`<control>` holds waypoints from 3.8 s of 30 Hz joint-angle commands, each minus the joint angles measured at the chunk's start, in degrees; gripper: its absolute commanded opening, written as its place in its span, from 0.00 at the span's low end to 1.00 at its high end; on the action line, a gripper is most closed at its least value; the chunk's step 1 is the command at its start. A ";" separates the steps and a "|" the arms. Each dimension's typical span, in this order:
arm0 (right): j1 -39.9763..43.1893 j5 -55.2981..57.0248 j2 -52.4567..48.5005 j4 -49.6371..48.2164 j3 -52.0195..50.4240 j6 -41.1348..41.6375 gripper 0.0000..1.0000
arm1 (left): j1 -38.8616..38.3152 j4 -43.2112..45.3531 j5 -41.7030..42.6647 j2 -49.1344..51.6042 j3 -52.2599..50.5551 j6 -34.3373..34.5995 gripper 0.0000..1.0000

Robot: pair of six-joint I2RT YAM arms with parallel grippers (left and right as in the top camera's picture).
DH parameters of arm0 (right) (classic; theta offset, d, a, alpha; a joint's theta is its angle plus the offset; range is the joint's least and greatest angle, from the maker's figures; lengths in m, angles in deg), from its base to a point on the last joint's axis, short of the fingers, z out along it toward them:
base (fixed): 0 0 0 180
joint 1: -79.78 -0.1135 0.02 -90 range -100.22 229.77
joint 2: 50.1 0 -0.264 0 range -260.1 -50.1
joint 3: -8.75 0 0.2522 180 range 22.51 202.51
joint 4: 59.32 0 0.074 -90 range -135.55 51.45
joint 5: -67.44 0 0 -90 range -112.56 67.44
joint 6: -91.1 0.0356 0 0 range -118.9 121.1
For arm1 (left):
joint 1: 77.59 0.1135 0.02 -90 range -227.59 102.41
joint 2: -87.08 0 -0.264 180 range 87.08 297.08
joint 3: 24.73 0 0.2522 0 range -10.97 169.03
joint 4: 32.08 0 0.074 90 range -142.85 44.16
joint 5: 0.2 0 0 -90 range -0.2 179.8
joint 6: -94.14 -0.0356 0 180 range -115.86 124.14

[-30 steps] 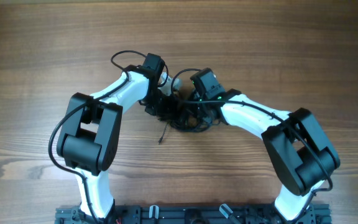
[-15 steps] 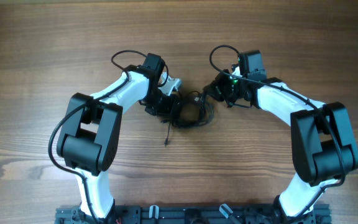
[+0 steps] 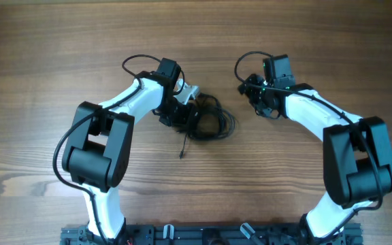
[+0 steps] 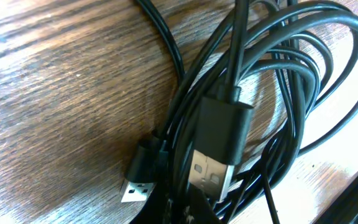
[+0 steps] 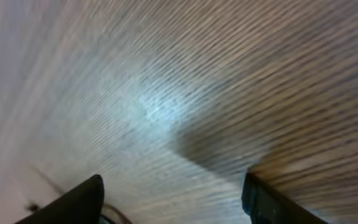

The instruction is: Untangle cables

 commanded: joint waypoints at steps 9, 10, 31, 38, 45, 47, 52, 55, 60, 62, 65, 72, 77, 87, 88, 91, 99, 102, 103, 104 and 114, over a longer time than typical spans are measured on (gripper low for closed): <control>4.02 -19.80 6.69 5.92 2.64 -18.08 0.94 | 4.42 1.29 -7.23 -14.84 2.32 2.45 0.74; 4.35 -19.82 6.69 6.08 2.64 -19.61 0.95 | 4.42 1.73 -8.13 -14.88 2.38 2.58 0.93; 14.69 -23.78 7.80 12.09 2.49 -22.49 0.92 | -10.03 1.49 -25.83 -6.05 3.82 13.68 0.35; 14.69 -23.78 7.80 12.96 2.47 -22.49 0.93 | -6.82 -6.29 -26.01 -5.22 3.82 2.93 0.54; 14.64 -23.78 7.80 14.29 2.45 -23.08 0.94 | -6.36 -1.81 -23.23 -4.07 3.82 -0.94 0.46; 14.64 -23.32 7.80 14.27 2.10 -23.96 0.93 | -5.31 -2.84 -22.12 -4.07 3.82 -0.42 0.43; 14.49 -22.91 7.76 14.29 2.08 -24.00 0.93 | -4.00 6.36 -13.33 -3.89 3.82 9.22 0.51; 14.47 -22.38 7.76 15.58 2.08 -24.06 0.94 | -3.96 3.21 -15.80 -3.89 3.82 5.44 0.48; 14.47 -21.05 7.76 15.69 2.08 -24.41 0.93 | 0.04 0.31 -7.82 -6.54 3.85 2.89 0.48; 14.47 -21.05 7.76 15.98 2.08 -24.41 0.93 | 1.84 -2.91 -7.19 -7.74 3.85 -2.60 0.47; 13.60 -21.00 7.76 15.93 2.08 -24.44 0.93 | 2.97 -10.03 -11.61 -7.80 3.82 -7.80 0.47; 9.27 -20.57 7.76 15.72 2.08 -25.49 0.94 | 3.08 -7.04 -32.89 -7.69 3.82 -0.33 0.05; 8.09 -20.50 7.76 15.63 2.08 -25.46 0.92 | 3.13 -5.60 -20.70 -7.93 7.76 2.10 0.22; 8.11 -16.20 7.76 15.65 2.08 -25.49 0.93 | -4.17 -0.61 -14.69 -3.54 8.31 14.32 0.49; 8.09 -16.02 7.76 15.67 2.08 -25.46 0.93 | -5.18 0.57 -15.67 -2.36 8.31 16.00 0.49; 8.15 -16.02 7.76 15.72 2.08 -25.51 0.93 | -8.26 4.00 -18.69 1.68 8.31 22.27 0.49; 8.15 -14.73 7.76 15.69 2.08 -25.51 0.93 | -9.53 4.09 -28.59 3.10 8.35 25.97 0.62; 8.15 -14.71 7.76 15.65 2.08 -25.51 0.93 | -9.03 2.97 -28.26 2.91 8.44 27.08 0.73; 8.13 -14.73 7.76 15.54 2.08 -25.51 0.93 | -9.09 2.51 -28.26 2.91 8.44 27.36 0.76; 8.15 -14.73 7.76 15.52 2.08 -25.49 0.93 | -9.14 2.10 -28.28 2.91 8.44 27.45 0.76; 8.13 -14.73 7.76 15.52 2.08 -25.49 0.93 | -9.16 -0.35 -28.72 -2.21 8.90 29.18 1.00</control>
